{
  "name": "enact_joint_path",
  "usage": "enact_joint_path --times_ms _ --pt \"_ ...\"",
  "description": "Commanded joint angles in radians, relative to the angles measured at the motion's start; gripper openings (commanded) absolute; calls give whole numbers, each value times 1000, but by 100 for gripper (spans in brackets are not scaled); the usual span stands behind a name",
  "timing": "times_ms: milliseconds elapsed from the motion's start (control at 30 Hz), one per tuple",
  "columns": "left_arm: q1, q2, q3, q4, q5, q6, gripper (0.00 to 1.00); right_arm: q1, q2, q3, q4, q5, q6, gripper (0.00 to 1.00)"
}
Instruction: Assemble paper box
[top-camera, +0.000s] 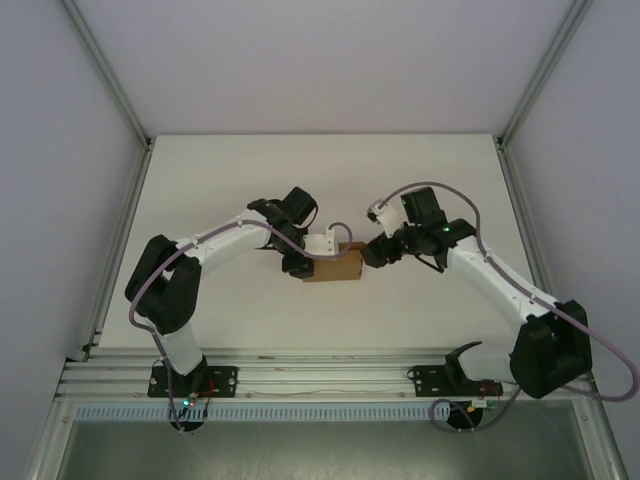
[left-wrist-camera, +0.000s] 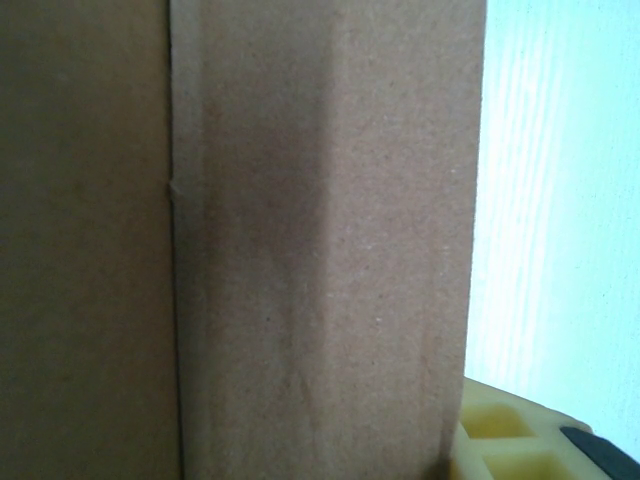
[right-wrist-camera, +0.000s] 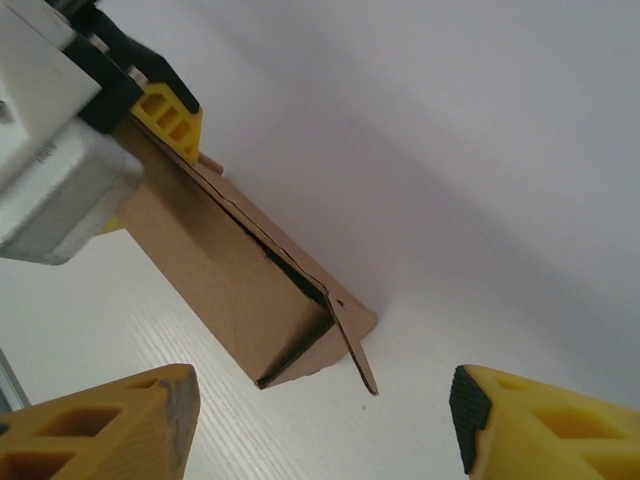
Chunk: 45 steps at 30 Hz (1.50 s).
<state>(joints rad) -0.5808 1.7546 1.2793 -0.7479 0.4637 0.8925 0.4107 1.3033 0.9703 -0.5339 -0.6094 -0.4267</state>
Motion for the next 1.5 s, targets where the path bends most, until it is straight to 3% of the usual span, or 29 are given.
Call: enact_joint_path --times_ms 0,100,267,733,867,933,1067,1267,1467 --pt "-4 28 20 -64 -8 25 42 12 27 50 12 17 7 59" --pt "-5 26 25 -68 -10 30 42 13 57 55 42 34 18 54" --pt "-5 33 37 -68 -14 24 42 16 87 86 12 3 23 35" --pt "-5 24 42 -58 -8 35 42 28 141 131 -89 -1 -6 24" --pt "-5 21 44 -50 -14 29 42 29 132 130 -89 6 14 9" --pt "-6 19 46 -45 -12 22 42 29 124 132 -79 10 57 0" --pt "-5 15 45 -35 -9 17 42 46 94 131 -18 23 258 0" --pt "-8 23 54 -33 -21 8 42 88 57 96 116 76 709 0" --pt "-10 28 63 -41 -21 9 42 88 108 134 0 94 734 0"
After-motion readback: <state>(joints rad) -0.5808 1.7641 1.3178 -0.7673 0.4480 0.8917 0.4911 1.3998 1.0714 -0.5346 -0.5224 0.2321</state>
